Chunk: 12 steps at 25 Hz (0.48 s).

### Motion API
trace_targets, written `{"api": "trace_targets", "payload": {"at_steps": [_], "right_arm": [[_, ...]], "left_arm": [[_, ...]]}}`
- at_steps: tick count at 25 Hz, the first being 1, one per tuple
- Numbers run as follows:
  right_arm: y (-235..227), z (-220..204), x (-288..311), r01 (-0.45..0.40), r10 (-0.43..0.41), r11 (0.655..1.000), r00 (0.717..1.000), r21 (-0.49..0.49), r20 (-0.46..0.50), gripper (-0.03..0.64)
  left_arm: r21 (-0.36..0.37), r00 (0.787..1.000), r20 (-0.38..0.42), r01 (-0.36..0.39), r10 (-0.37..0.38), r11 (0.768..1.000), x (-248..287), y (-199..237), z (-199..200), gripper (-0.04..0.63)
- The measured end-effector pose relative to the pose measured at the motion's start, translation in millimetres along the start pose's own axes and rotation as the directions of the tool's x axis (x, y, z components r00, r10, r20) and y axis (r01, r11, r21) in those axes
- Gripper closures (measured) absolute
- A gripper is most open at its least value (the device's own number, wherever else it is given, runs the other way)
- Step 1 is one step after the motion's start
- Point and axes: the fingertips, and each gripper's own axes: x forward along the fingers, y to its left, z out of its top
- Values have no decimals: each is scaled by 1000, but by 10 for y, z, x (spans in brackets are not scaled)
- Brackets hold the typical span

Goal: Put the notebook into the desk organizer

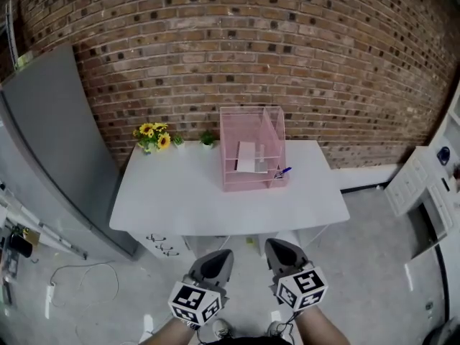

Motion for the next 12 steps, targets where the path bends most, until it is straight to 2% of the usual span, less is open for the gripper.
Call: {"api": "trace_targets", "payload": {"at_steps": [5, 12], "right_arm": [[-135, -23, -207, 8, -8, 1000, 1000, -4, -5, 614], [-393, -111, -552, -24, 24, 1000, 1000, 12, 0, 614]], "left_arm": [[0, 1000, -8, 2, -2, 1000, 65, -211, -61, 591], [9, 999, -29, -17, 17, 1000, 234, -665, -195, 591]]}}
